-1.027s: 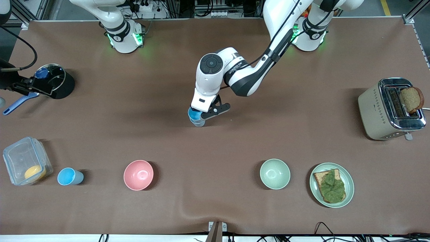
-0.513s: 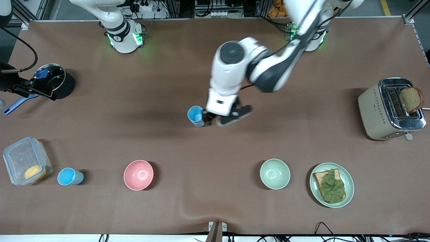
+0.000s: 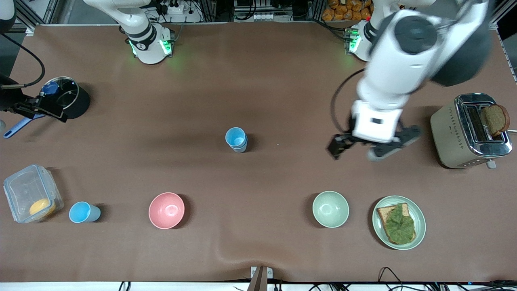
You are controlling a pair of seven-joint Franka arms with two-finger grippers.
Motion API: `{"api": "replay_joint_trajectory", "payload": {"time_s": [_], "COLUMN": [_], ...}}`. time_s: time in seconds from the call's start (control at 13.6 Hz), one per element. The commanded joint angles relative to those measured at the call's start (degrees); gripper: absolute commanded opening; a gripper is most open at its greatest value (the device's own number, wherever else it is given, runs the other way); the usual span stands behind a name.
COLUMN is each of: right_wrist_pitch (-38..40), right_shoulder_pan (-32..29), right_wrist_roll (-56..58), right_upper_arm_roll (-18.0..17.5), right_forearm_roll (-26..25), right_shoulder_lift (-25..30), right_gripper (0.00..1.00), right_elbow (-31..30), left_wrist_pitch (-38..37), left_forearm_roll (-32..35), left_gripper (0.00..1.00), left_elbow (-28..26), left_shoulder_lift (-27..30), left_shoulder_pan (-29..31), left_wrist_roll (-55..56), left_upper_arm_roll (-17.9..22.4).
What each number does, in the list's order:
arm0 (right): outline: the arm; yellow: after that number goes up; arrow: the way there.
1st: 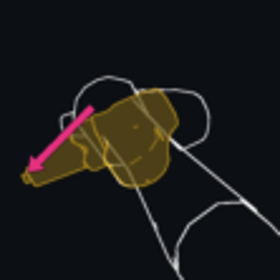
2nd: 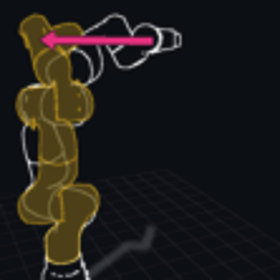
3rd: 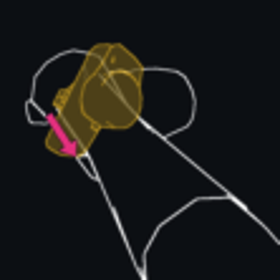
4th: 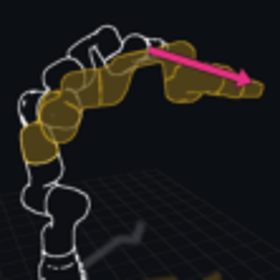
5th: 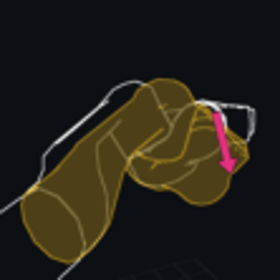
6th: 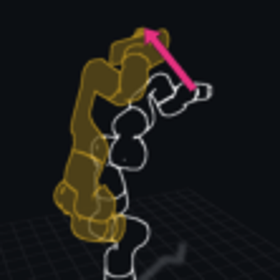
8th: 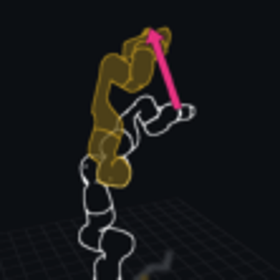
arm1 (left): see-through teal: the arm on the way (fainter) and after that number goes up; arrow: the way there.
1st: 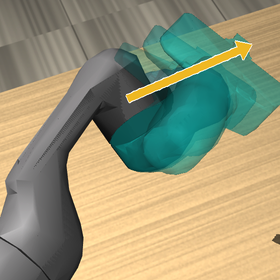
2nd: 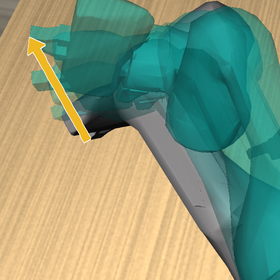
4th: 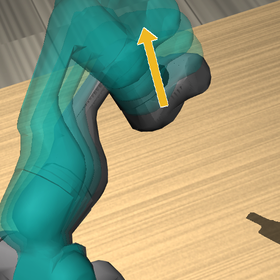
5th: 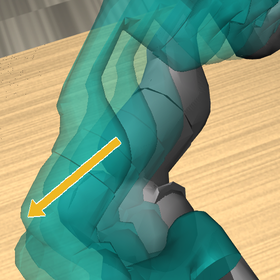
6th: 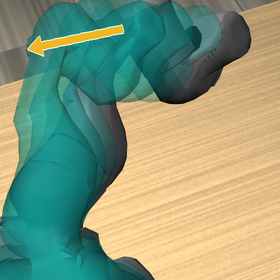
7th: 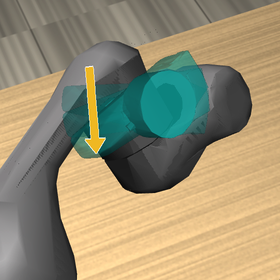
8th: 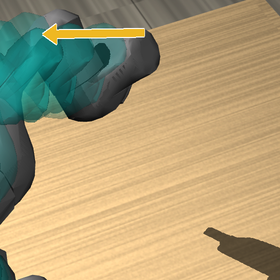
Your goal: Stack blue cups with both arms
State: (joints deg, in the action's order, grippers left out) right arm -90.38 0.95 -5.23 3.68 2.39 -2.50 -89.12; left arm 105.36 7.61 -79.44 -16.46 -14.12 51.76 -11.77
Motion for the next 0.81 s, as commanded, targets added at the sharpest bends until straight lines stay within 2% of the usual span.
{"api": "replay_joint_trajectory", "payload": {"time_s": [0.0, 0.29, 0.44, 0.51, 0.73], "right_wrist_pitch": [0.03, 0.12, 0.12, 0.21, 0.3], "right_shoulder_pan": [-0.07, -0.07, -0.07, 0.02, 0.1], "right_wrist_roll": [-0.31, -0.31, -0.31, -0.31, -0.31], "right_upper_arm_roll": [-0.16, -0.07, -0.16, -0.16, -0.16], "right_forearm_roll": [-0.63, -0.63, -0.63, -0.63, -0.63], "right_shoulder_lift": [-0.22, -0.14, -0.14, -0.14, -0.14], "right_gripper": [1.0, 1.0, 1.0, 1.0, 1.0], "right_elbow": [0.44, 0.44, 0.44, 0.44, 0.44], "left_wrist_pitch": [-3.13, -10.58, -13.06, -13.07, -13.51], "left_forearm_roll": [-3.73, -5.68, -5.68, -6.02, -7.26], "left_gripper": [1.0, 1.0, 1.0, 1.0, 1.0], "left_elbow": [-2.3, -2.56, -4.65, -6.85, -9.59], "left_shoulder_lift": [4.15, 7.58, 10.47, 12.49, 15.58], "left_shoulder_pan": [6.19, 11.56, 12.98, 12.98, 14.64], "left_wrist_roll": [-11.46, -31.5, -35.57, -37.5, -42.0], "left_upper_arm_roll": [-0.97, -0.1, 0.52, 2.52, 3.86]}}
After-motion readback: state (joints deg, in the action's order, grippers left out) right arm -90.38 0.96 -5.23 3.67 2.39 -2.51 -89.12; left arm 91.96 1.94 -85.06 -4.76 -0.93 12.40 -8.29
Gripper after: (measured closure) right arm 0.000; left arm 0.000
